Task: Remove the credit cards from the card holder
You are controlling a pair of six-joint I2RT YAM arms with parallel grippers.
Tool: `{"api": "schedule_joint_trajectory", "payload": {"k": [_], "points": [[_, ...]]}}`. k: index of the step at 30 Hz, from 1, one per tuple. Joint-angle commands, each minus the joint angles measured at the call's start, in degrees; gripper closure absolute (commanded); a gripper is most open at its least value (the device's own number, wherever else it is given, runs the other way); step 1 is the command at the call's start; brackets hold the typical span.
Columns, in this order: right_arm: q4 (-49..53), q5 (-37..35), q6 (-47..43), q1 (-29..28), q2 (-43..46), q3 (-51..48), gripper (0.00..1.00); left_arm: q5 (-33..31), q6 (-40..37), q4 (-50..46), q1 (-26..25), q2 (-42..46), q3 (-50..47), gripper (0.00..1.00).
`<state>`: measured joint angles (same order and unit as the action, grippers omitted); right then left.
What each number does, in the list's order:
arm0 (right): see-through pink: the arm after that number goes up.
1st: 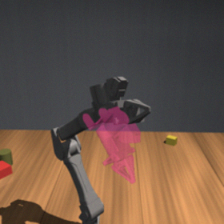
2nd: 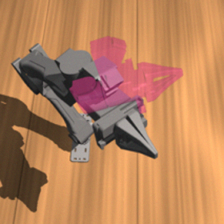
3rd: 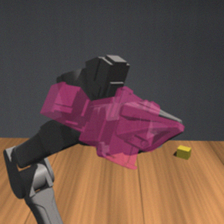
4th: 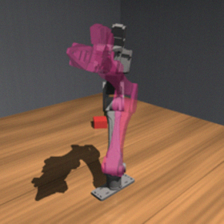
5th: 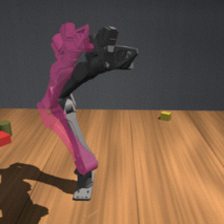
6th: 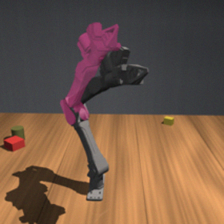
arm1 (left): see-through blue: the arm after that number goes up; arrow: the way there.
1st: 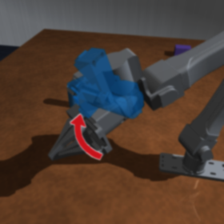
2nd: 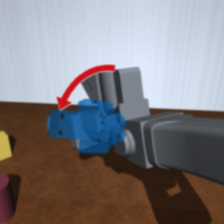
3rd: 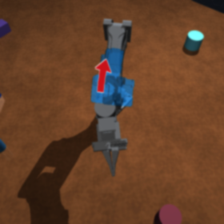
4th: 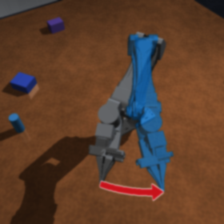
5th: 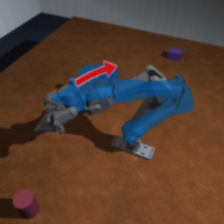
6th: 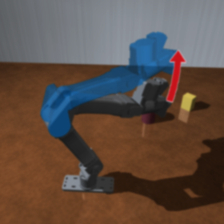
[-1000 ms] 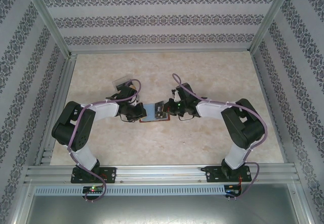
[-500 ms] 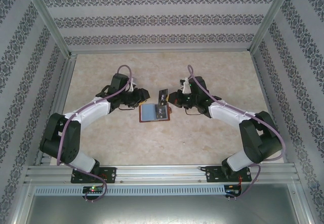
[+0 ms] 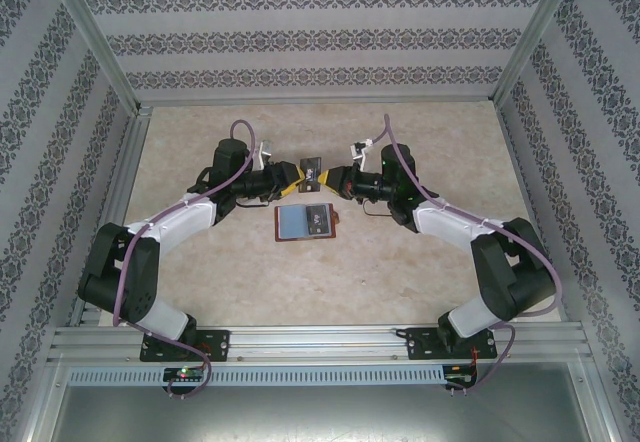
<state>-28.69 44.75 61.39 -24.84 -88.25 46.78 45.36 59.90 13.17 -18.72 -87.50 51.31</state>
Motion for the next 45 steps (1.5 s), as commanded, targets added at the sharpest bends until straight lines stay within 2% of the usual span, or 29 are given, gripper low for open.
{"api": "schedule_joint_trajectory", "payload": {"k": [1, 7, 9, 13, 15, 18, 20, 22, 24, 28, 32, 37, 39, 41, 45], "points": [[-5.3, 2.4, 2.2, 0.5, -1.3, -1.0, 1.0, 2.2, 1.7, 5.1, 0.5, -0.3, -0.5, 0.68], [-6.7, 3.0, 2.9, 0.4, -2.4, -1.0, 1.0, 2.7, 2.7, 7.0, 0.4, -0.1, -0.9, 0.78], [-7.0, 3.0, 3.0, 0.4, -2.8, -1.0, 1.0, 2.8, 2.8, 7.1, 0.4, 0.0, -1.0, 0.86], [-7.1, 3.0, 3.1, 0.4, -3.5, -1.1, 0.98, 2.5, 2.8, 7.0, 0.5, 0.5, -1.3, 0.96], [-7.0, 3.0, 3.0, 0.4, -3.9, -1.3, 0.82, 2.4, 2.6, 6.5, 0.5, 0.7, -1.2, 1.0], [-6.3, 2.3, 2.4, 0.6, -4.0, -1.7, 0.46, 2.1, 1.4, 4.6, 0.6, 1.3, -0.6, 1.0], [-5.3, 1.7, 1.8, 0.8, -3.7, -2.2, 0.3, 1.8, -1.1, 1.0, 0.9, 1.8, 0.5, 1.0], [-4.1, 0.9, 0.8, 1.2, -3.2, -2.6, 0.22, 1.1, -5.2, -4.6, 1.2, 2.5, 2.3, 1.0], [-2.6, 0.2, -0.4, 1.6, -2.3, -3.1, 0.03, -0.6, -12.2, -13.9, 1.4, 3.0, 5.4, 1.0], [0.4, -1.4, -2.7, 2.1, -0.3, -3.7, 0.02, -7.8, -29.1, -34.4, 1.4, 2.6, 13.7, 1.0], [2.9, -2.7, -4.8, 2.2, 1.7, -3.8, 0.02, -17.0, -41.3, -44.4, 1.4, 2.2, 18.6, 1.0], [10.2, -4.9, -10.1, 2.1, 6.0, -2.7, 0.02, -28.1, -54.1, -47.6, 1.4, 1.7, 20.9, 1.0], [13.0, -6.3, -12.3, 2.2, 8.3, -2.4, 0.02, -31.4, -59.8, -45.5, 1.4, 2.8, 20.0, 1.0], [15.9, -7.1, -14.4, 2.2, 10.3, -2.1, 0.02, -32.0, -67.2, -43.7, 1.4, 3.7, 18.8, 1.0], [22.0, -8.6, -18.3, 2.2, 13.6, -1.2, 0.02, -40.2, -76.5, -41.4, 1.5, 3.9, 18.4, 1.0]]}}
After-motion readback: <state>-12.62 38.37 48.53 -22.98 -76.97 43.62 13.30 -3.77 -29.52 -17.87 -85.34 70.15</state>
